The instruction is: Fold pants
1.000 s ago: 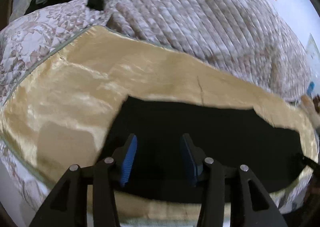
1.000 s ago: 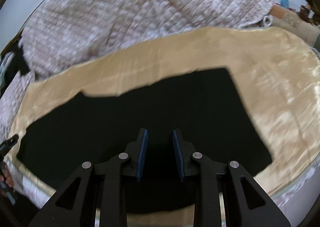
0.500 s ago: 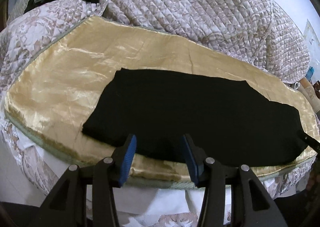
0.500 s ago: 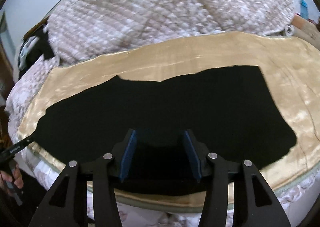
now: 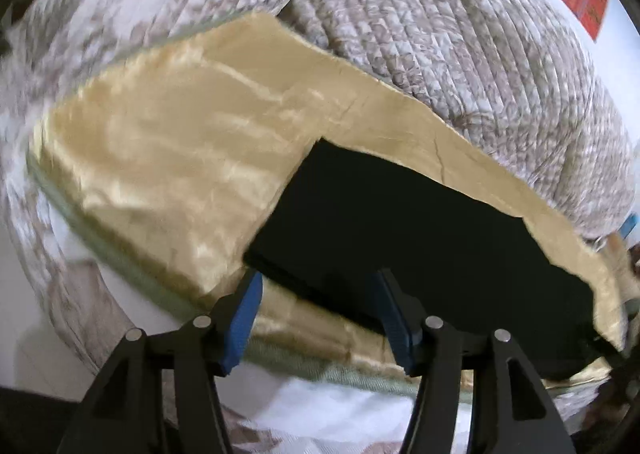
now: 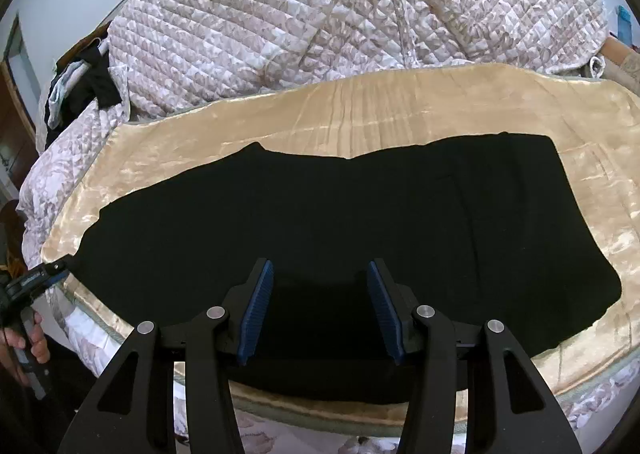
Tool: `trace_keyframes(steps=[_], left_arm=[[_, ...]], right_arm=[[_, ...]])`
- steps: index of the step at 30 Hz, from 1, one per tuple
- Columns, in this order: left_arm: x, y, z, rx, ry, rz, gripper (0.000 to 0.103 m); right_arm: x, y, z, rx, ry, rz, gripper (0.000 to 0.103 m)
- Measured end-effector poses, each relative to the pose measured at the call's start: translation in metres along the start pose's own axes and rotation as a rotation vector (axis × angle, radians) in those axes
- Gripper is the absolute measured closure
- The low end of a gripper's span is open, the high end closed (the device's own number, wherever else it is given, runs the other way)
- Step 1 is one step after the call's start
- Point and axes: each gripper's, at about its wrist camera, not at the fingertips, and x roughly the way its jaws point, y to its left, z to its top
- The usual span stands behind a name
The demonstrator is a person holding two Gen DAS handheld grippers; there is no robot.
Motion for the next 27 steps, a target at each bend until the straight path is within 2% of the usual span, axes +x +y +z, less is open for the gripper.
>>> trace_keyframes(steps=[7, 11, 15, 16, 17, 18, 19, 20, 23, 27], left_arm=[[0.005, 0.007, -0.005, -0.069, 0.003, -0.041, 0.039], [0.013, 0.009, 0.001, -0.093, -0.016, -0.062, 0.036], [0.019, 0.008, 0.006, -0.106, -0.043, -0.074, 0.038], [0.02, 0.006, 0.007, -0.095, -0.049, -0.068, 0.04], [0.021, 0.003, 0.008, -0.079, -0.055, -0.059, 0.058], [0.022, -0.001, 0.009, -0.059, -0.052, -0.048, 0.069], [0.024, -0.004, 0.011, -0.045, -0.048, -0.035, 0.085], [0.025, -0.007, 0.012, -0.035, -0.046, -0.029, 0.093], [0.017, -0.018, 0.02, -0.016, -0.056, -0.065, 0.095], [-0.003, -0.058, 0.034, 0.084, -0.093, -0.15, 0.095]], right_arm=[[0.006, 0.001, 0.002, 0.006, 0.01, 0.004, 0.053], [0.006, 0.001, 0.003, 0.012, 0.015, 0.003, 0.053], [0.007, 0.004, 0.003, 0.021, 0.013, 0.008, 0.053], [0.007, 0.004, 0.003, 0.021, 0.012, 0.009, 0.053], [0.007, 0.005, 0.004, 0.02, 0.012, 0.009, 0.053], [0.007, 0.004, 0.004, 0.021, 0.013, 0.008, 0.053], [0.007, 0.004, 0.004, 0.023, 0.014, 0.008, 0.053], [0.007, 0.003, 0.004, 0.027, 0.014, 0.009, 0.053], [0.005, -0.001, 0.003, 0.048, 0.013, 0.015, 0.053], [0.0, -0.007, 0.004, 0.073, 0.002, 0.017, 0.053]])
